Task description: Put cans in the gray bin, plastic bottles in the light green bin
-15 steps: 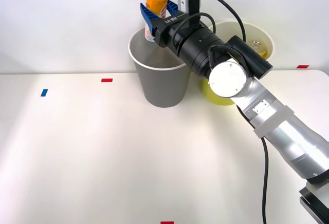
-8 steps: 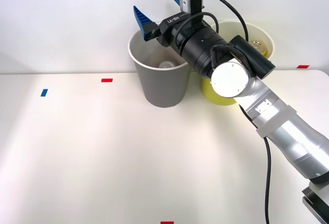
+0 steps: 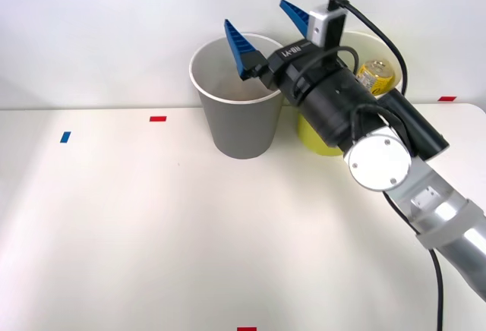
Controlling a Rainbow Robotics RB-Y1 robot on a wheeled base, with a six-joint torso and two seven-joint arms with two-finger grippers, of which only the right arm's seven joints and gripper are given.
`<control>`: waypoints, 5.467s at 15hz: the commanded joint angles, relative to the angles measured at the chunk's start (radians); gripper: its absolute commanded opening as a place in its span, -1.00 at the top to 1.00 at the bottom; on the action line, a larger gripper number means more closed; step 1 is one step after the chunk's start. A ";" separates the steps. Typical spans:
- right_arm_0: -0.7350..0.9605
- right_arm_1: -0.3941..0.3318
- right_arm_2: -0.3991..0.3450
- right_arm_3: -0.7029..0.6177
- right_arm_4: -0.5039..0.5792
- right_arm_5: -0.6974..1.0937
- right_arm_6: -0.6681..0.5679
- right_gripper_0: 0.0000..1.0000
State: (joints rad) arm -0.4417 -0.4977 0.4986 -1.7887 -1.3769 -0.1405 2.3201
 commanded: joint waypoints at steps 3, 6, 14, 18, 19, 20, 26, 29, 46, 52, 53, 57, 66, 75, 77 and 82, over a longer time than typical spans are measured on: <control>0.273 -0.111 0.000 -0.206 0.002 -0.162 -0.002 -1.00; 0.419 -0.179 0.000 -0.268 0.056 -0.238 -0.004 -1.00; 0.571 -0.190 -0.005 -0.273 0.160 -0.346 -0.005 -1.00; 0.606 -0.144 -0.012 -0.273 0.183 -0.347 -0.005 -1.00; 0.624 -0.117 -0.023 -0.273 0.220 -0.344 -0.005 -1.00; 0.640 -0.094 -0.035 -0.273 0.243 -0.324 -0.007 -1.00; 0.721 0.083 -0.130 -0.275 0.423 -0.191 -0.018 -1.00; 0.733 0.106 -0.169 -0.279 0.472 -0.139 -0.028 -1.00; 1.009 0.237 -0.278 -0.109 1.337 -0.407 -0.812 -1.00; 0.963 0.217 -0.275 0.068 1.391 -0.576 -0.748 -1.00; 0.960 0.212 -0.275 0.086 1.398 -0.596 -0.740 -1.00; 0.962 0.218 -0.272 0.166 1.420 -0.712 -0.740 -1.00; 1.006 0.245 -0.311 0.212 1.507 -0.745 -1.036 -1.00; 1.086 0.252 -0.322 0.212 1.598 -0.722 -1.125 -1.00; 1.104 0.268 -0.319 0.212 1.598 -0.749 -1.121 -1.00; 1.126 0.288 -0.339 0.212 1.572 -0.775 -1.102 -1.00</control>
State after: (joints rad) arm 0.6805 -0.2112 0.1700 -1.5781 0.1987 -0.9148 1.2117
